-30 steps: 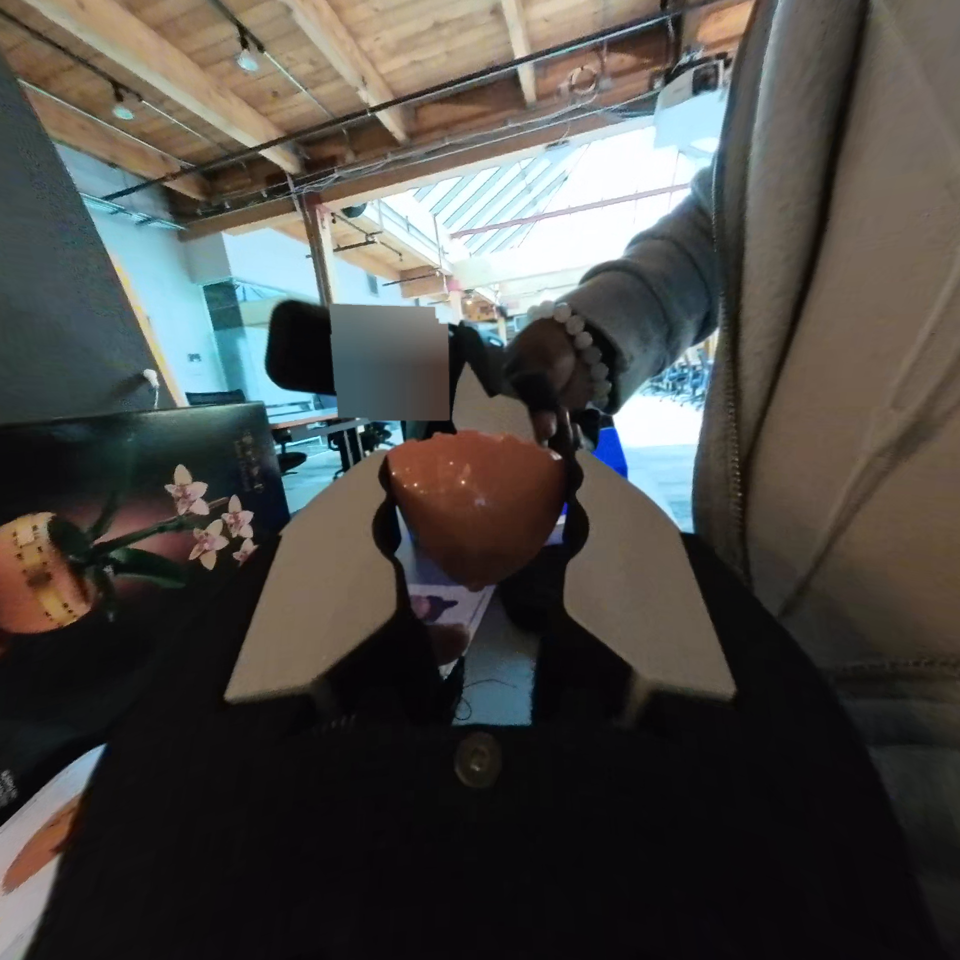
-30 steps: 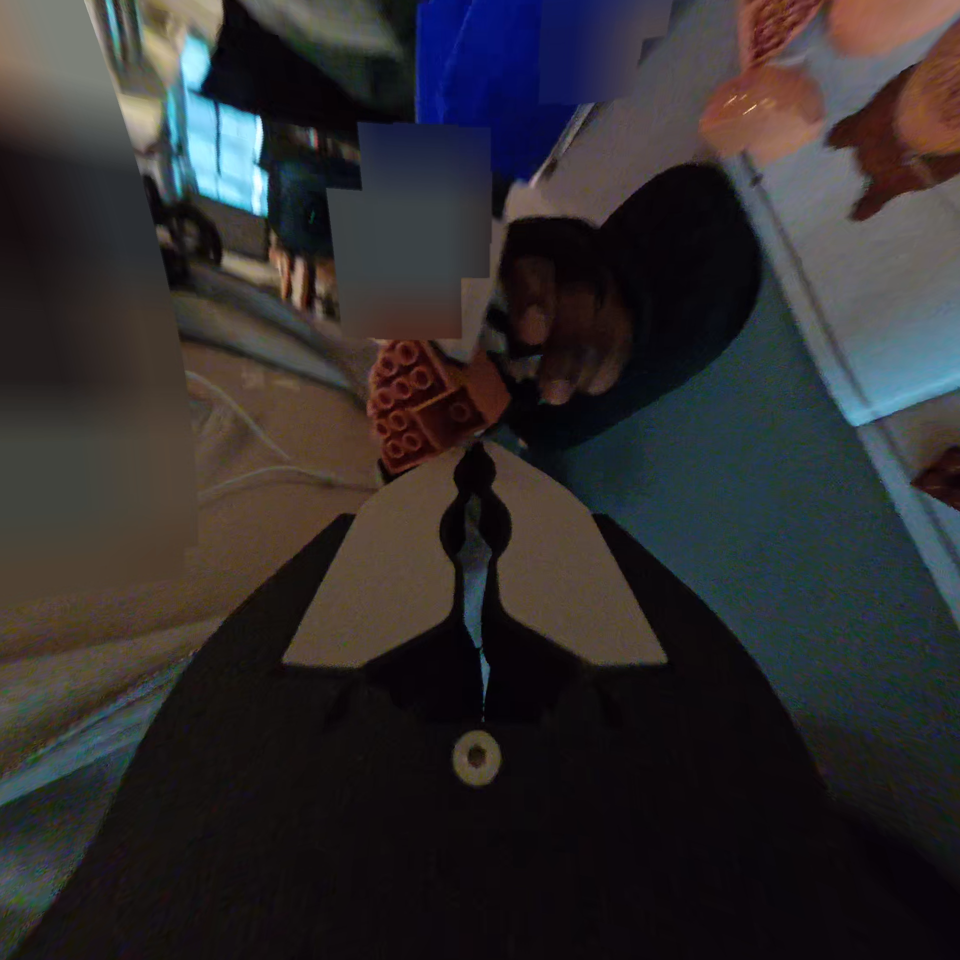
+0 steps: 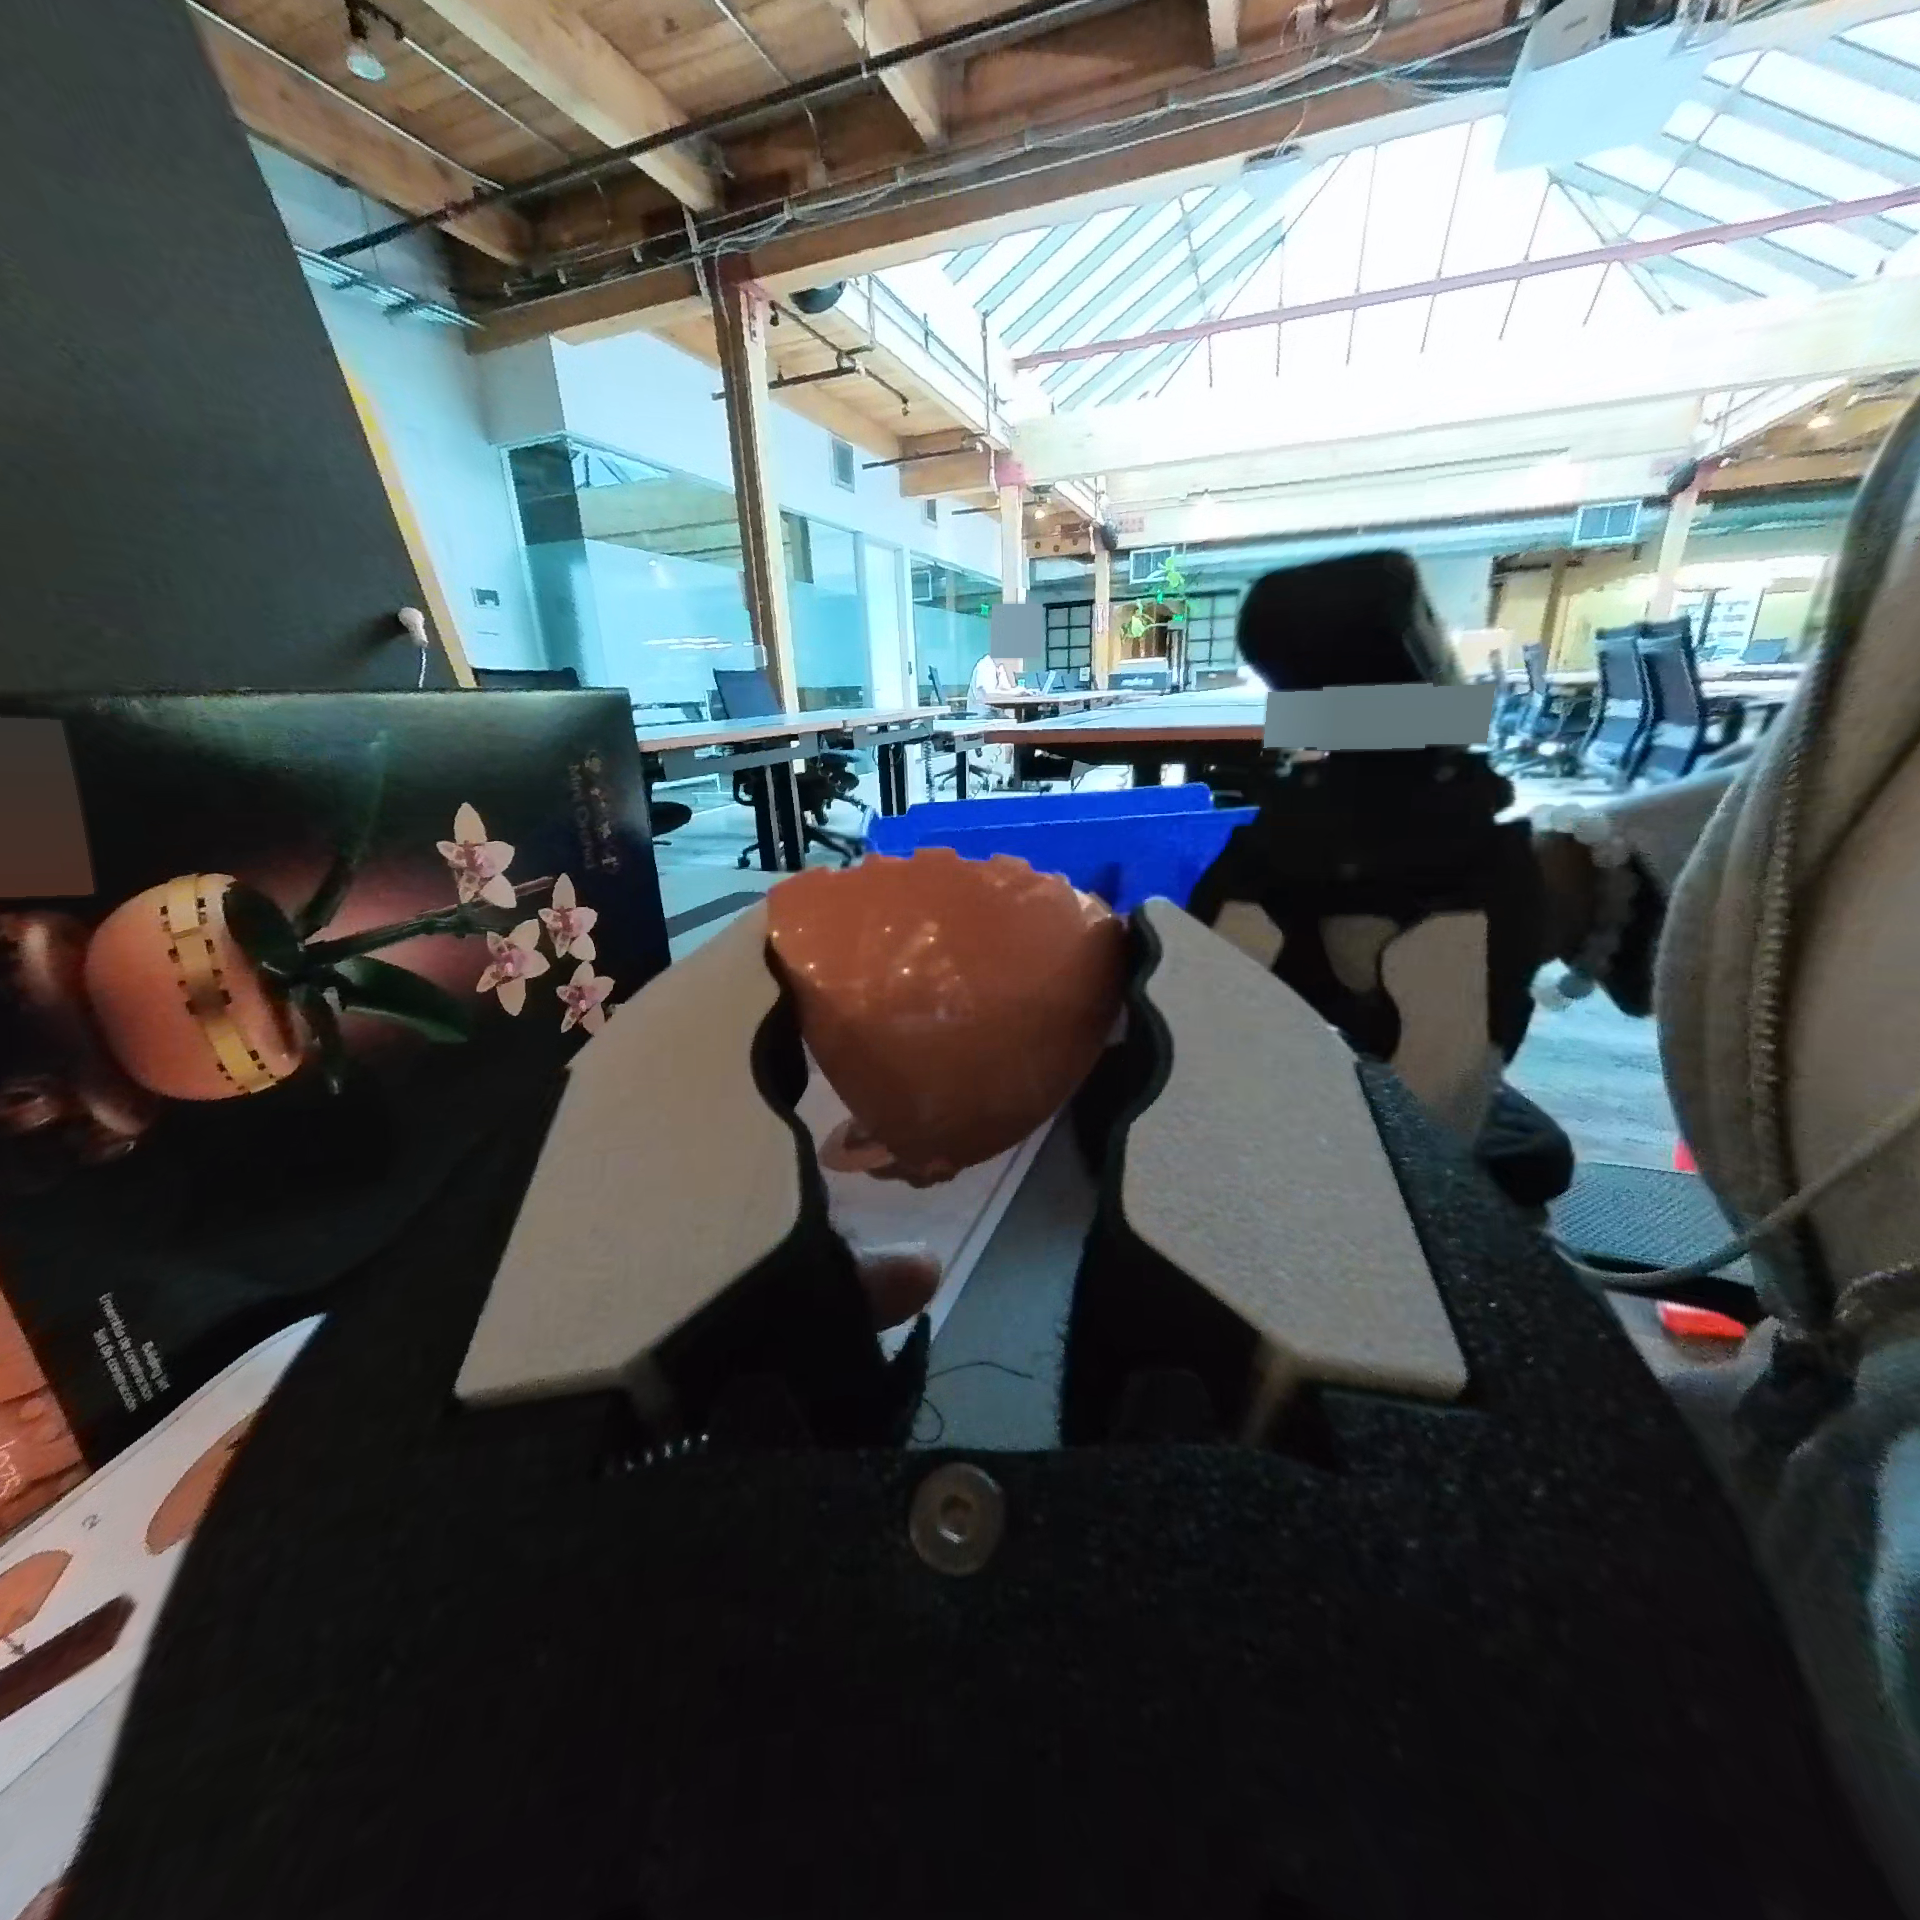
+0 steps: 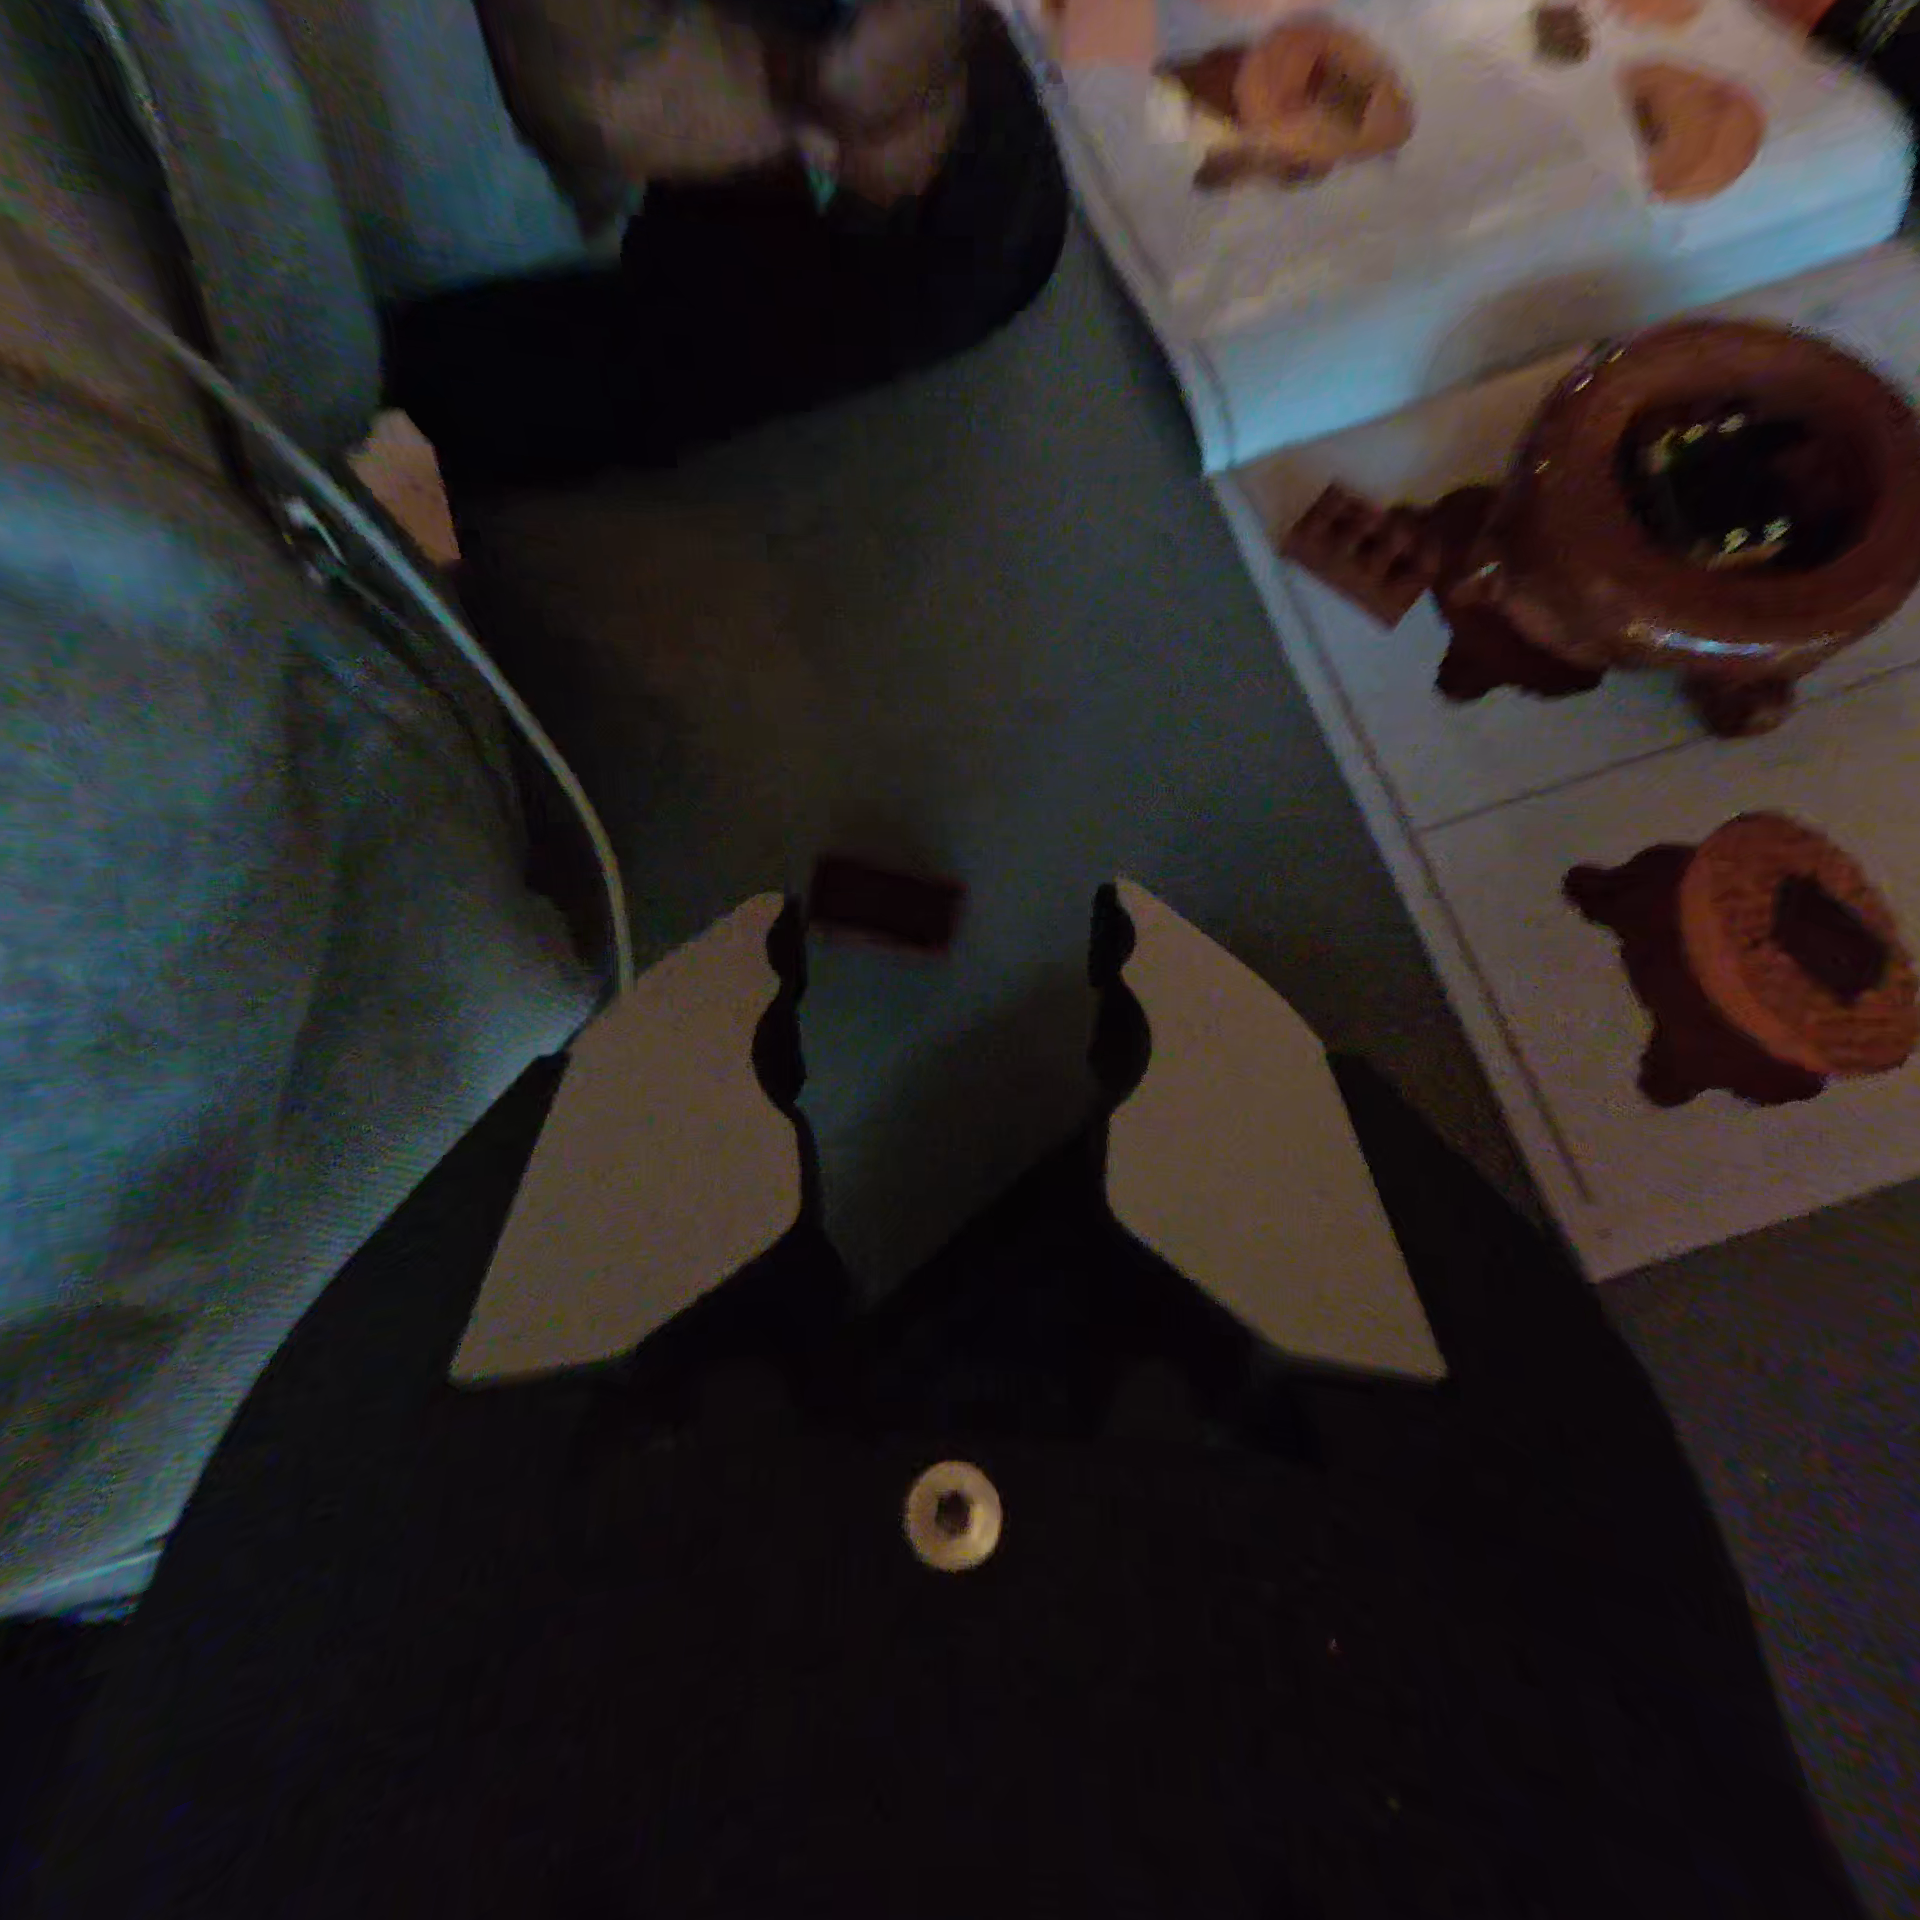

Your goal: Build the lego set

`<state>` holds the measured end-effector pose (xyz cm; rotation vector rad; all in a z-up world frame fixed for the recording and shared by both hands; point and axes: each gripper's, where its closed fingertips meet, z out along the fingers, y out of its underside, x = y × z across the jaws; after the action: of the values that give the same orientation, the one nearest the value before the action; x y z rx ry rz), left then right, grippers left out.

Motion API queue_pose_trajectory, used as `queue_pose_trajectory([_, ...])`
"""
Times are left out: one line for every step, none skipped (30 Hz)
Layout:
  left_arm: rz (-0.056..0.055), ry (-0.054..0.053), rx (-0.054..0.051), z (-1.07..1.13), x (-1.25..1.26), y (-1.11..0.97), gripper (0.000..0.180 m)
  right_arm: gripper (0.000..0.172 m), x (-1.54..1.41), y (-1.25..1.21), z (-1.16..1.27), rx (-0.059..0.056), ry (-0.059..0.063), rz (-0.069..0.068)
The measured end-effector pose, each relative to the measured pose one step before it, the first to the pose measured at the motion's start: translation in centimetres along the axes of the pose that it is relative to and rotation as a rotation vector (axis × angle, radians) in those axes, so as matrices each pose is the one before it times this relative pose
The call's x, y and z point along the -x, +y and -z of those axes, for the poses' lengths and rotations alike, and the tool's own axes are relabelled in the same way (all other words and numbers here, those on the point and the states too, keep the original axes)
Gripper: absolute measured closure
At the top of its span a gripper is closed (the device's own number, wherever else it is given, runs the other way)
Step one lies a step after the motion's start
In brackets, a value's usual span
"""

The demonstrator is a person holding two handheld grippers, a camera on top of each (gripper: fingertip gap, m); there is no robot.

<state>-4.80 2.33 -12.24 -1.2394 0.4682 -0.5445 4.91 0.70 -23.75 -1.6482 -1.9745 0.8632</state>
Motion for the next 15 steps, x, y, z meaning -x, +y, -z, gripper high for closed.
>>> queue_pose_trajectory([0.0071, 0.0135, -0.0132, -0.008, -0.198, -0.152, 0.122, 0.122, 0.257, 0.526, -0.353, 0.0233, 0.0133, 0.0092])
queue_pose_trajectory([0.0108, 0.0170, -0.0123, -0.002, -0.228, -0.131, 0.122, 0.124, 0.314, 0.236, -0.361, 0.0093, 0.0067, 0.0051])
queue_pose_trajectory([0.0083, 0.0106, -0.0112, -0.002, -0.149, -0.127, 0.122, 0.124, 0.279, 0.010, -0.371, -0.0007, 0.0038, -0.0015])
queue_pose_trajectory([0.0031, 0.0034, -0.0060, -0.002, -0.029, -0.058, 0.122, 0.125, 0.052, 0.045, -0.339, 0.0043, 0.0122, -0.0081])
queue_pose_trajectory([0.0013, 0.0024, -0.0003, -0.004, -0.006, 0.019, 0.122, 0.124, -0.055, 0.205, -0.313, 0.0144, 0.0116, -0.0063])
queue_pose_trajectory([0.0033, 0.0054, 0.0018, -0.017, -0.047, 0.055, 0.122, 0.124, 0.069, 0.230, -0.269, 0.0134, -0.0011, 0.0030])
queue_pose_trajectory([0.0032, 0.0080, 0.0008, -0.026, -0.116, 0.052, 0.122, 0.125, -0.046, 0.140, -0.177, 0.0052, 0.0048, -0.0010])
queue_pose_trajectory([-0.0010, 0.0045, 0.0018, -0.034, -0.083, 0.059, 0.122, 0.126, 0.158, -0.084, -0.073, -0.0098, -0.0092, 0.0025])
queue_pose_trajectory([-0.0023, 0.0054, 0.0050, -0.044, -0.093, 0.110, 0.122, 0.128, 0.199, -0.113, -0.015, -0.0115, -0.0109, 0.0084])
queue_pose_trajectory([0.0017, 0.0077, 0.0055, -0.059, -0.110, 0.111, 0.122, 0.129, 0.089, 0.039, 0.016, -0.0005, -0.0044, 0.0196])
queue_pose_trajectory([0.0032, 0.0083, 0.0043, -0.068, -0.098, 0.097, 0.122, 0.129, 0.138, 0.178, 0.039, 0.0102, -0.0072, 0.0367])
queue_pose_trajectory([0.0012, 0.0078, 0.0017, -0.046, -0.104, 0.050, 0.122, 0.129, 0.087, 0.189, 0.127, 0.0127, -0.0039, 0.0436])
queue_pose_trajectory([0.0007, 0.0086, -0.0006, -0.028, -0.118, 0.009, 0.122, 0.129, 0.171, 0.017, 0.276, 0.0032, -0.0122, 0.0518])
queue_pose_trajectory([0.0020, 0.0079, -0.0015, -0.021, -0.089, -0.005, 0.121, 0.131, 0.132, -0.080, 0.422, -0.0017, -0.0138, 0.0622])
queue_pose_trajectory([0.0046, 0.0111, -0.0049, -0.004, -0.142, -0.040, 0.121, 0.133, 0.054, -0.065, 0.499, -0.0006, -0.0142, 0.0716])
